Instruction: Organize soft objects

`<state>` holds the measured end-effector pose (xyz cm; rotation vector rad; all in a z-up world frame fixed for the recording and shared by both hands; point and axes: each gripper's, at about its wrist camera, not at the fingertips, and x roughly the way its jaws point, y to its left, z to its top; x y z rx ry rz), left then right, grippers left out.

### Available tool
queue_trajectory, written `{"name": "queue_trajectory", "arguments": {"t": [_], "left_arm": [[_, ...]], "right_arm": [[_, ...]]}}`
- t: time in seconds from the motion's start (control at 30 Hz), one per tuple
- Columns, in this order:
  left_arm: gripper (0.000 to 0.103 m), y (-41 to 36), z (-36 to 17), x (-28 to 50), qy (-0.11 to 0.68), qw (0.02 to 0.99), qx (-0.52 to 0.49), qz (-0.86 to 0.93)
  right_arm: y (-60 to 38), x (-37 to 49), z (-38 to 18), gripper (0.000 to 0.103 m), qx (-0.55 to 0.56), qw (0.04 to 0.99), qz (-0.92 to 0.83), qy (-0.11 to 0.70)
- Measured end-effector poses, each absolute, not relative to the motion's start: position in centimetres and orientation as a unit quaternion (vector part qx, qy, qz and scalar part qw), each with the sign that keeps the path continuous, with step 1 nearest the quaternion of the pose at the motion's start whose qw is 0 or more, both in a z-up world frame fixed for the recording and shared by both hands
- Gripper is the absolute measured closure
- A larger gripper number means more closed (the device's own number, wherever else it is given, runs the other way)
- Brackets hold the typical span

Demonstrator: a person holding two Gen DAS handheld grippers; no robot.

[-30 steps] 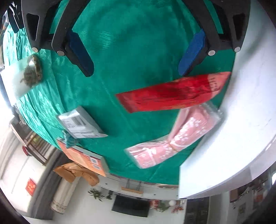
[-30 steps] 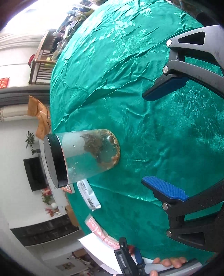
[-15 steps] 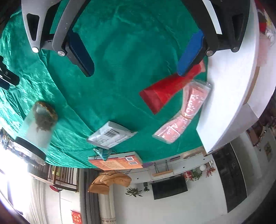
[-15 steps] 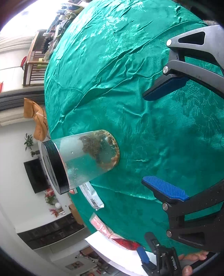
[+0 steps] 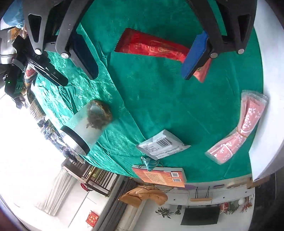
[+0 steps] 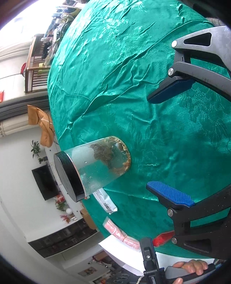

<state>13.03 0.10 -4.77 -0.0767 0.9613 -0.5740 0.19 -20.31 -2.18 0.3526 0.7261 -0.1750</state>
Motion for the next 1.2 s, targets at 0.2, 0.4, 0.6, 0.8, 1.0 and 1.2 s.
{"name": "queue_trajectory", "arguments": {"t": [0.2, 0.4, 0.6, 0.8, 1.0, 1.2], "left_arm": [[0.006, 4.0, -3.2, 8.8, 0.441, 0.861, -0.071, -0.243], [0.006, 7.7, 0.3, 5.8, 0.409, 0.882, -0.092, -0.216], [0.006, 10.1, 1.3, 5.1, 0.403, 0.89, -0.102, -0.19], [0.006, 7.5, -1.3, 5.3, 0.433, 0.874, -0.09, -0.201], [0.006, 1.6, -6.5, 7.6, 0.485, 0.852, -0.054, -0.19], [0.006, -3.7, -9.5, 12.5, 0.467, 0.87, 0.038, -0.152]], "right_arm": [[-18.9, 0.9, -2.1, 0.011, 0.173, 0.916, -0.013, 0.362], [-9.0, 5.0, -0.8, 0.011, 0.066, 0.893, 0.201, 0.397], [-0.4, 10.6, -3.0, 0.02, -0.05, 0.841, 0.254, 0.475], [-1.4, 8.4, -4.0, 0.072, -0.06, 0.846, 0.211, 0.486], [-12.1, 2.1, -3.7, 0.072, 0.038, 0.869, 0.078, 0.487], [-24.2, 2.8, -2.9, 0.072, 0.155, 0.873, -0.084, 0.455]]}}
